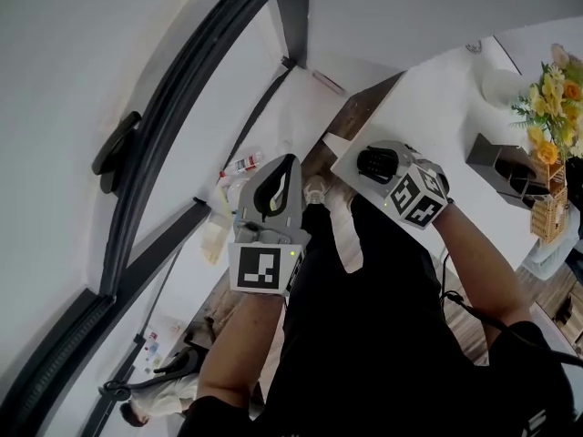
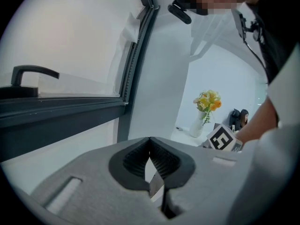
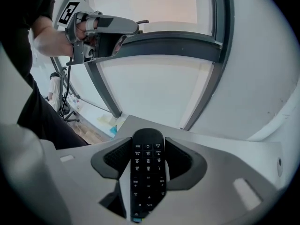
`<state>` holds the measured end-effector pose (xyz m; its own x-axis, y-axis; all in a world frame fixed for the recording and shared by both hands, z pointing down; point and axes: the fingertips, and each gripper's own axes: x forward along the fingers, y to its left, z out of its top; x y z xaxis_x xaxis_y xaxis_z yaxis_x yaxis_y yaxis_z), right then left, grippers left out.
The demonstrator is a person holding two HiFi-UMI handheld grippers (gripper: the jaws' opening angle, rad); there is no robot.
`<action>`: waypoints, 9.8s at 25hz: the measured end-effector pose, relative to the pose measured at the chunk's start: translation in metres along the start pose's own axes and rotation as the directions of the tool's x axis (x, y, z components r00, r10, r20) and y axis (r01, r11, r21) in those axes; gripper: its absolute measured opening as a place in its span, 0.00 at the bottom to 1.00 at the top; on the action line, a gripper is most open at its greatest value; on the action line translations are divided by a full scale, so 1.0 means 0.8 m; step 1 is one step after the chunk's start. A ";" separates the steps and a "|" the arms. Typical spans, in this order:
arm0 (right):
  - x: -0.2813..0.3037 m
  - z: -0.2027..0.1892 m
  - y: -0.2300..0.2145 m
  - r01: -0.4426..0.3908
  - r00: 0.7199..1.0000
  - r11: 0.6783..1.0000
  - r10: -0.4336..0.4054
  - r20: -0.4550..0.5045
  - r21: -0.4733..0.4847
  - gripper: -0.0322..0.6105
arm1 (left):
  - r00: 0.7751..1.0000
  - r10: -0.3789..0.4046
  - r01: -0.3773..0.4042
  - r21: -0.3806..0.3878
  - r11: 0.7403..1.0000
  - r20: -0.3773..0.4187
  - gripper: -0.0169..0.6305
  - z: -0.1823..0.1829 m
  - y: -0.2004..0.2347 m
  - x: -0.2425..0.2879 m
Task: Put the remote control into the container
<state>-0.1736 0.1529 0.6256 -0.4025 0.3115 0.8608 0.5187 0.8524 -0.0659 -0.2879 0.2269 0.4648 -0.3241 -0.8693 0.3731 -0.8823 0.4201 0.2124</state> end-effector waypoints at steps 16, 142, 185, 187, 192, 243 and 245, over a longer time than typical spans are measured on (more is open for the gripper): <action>-0.107 -0.021 -0.046 0.257 0.902 0.890 -0.361 0.239 0.377 0.40 | 0.980 -0.200 0.200 0.110 0.974 -0.013 0.03 0.036 -0.080 0.044; -0.365 -0.219 -0.148 0.542 0.426 0.353 -0.898 0.112 0.762 0.37 | 0.851 -0.515 0.518 0.335 0.787 -0.106 0.03 0.112 -0.360 0.157; -0.406 -0.218 -0.119 0.528 0.395 0.291 -0.916 0.073 0.798 0.37 | 0.827 -0.559 0.535 0.368 0.760 -0.048 0.03 0.149 -0.379 0.123; -0.419 -0.219 -0.114 0.535 0.376 0.276 -0.924 0.068 0.798 0.37 | 0.820 -0.572 0.541 0.381 0.750 -0.038 0.03 0.157 -0.385 0.120; -0.476 -0.230 -0.106 0.560 0.304 0.217 -0.951 0.046 0.799 0.35 | 0.792 -0.610 0.560 0.418 0.716 -0.016 0.03 0.171 -0.404 0.112; -0.618 -0.249 0.049 0.520 0.096 -0.012 -0.993 -0.073 0.854 0.05 | 0.682 -0.730 0.658 0.404 0.636 0.038 0.03 0.212 -0.464 0.098; -0.616 -0.242 0.058 0.523 0.095 -0.020 -0.992 -0.081 0.852 0.05 | 0.671 -0.741 0.668 0.408 0.623 0.035 0.03 0.214 -0.463 0.093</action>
<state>0.1944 -0.0423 0.2962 -0.4915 -0.8504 0.1878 -0.8636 0.5038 0.0215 -0.0435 -0.0376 0.2596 0.4247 -0.9033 0.0615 -0.9052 -0.4247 0.0133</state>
